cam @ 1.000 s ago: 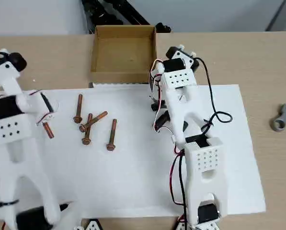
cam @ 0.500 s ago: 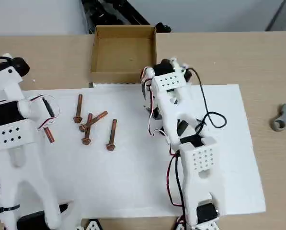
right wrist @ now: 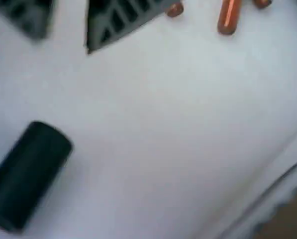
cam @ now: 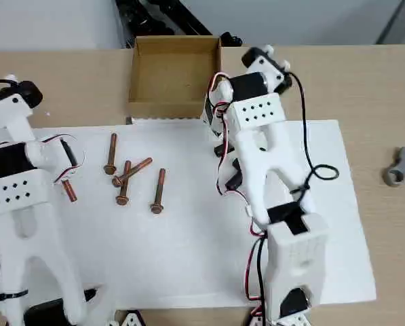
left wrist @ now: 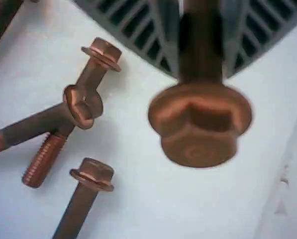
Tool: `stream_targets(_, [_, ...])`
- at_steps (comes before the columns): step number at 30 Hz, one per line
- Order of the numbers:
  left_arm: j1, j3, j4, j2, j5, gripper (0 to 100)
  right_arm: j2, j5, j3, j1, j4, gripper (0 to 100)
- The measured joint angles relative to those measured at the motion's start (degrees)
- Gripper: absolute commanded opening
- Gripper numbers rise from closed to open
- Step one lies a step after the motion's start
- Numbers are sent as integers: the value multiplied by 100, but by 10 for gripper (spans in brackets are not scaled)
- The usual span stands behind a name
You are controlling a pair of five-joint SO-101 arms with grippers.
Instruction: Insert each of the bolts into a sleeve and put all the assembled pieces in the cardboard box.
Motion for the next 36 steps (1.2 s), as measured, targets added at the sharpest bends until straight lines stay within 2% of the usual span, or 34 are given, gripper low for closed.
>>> stream_targets(7, [0, 0, 0, 0, 0, 5, 589, -352, 0, -9, -70, 133])
stream_targets(21, [0, 0, 0, 0, 0, 5, 677, -352, 0, 0, -738, 136])
stream_targets(36, [0, 105, -141, 0, 0, 5, 1582, -378, -26, 53, -1169, 136])
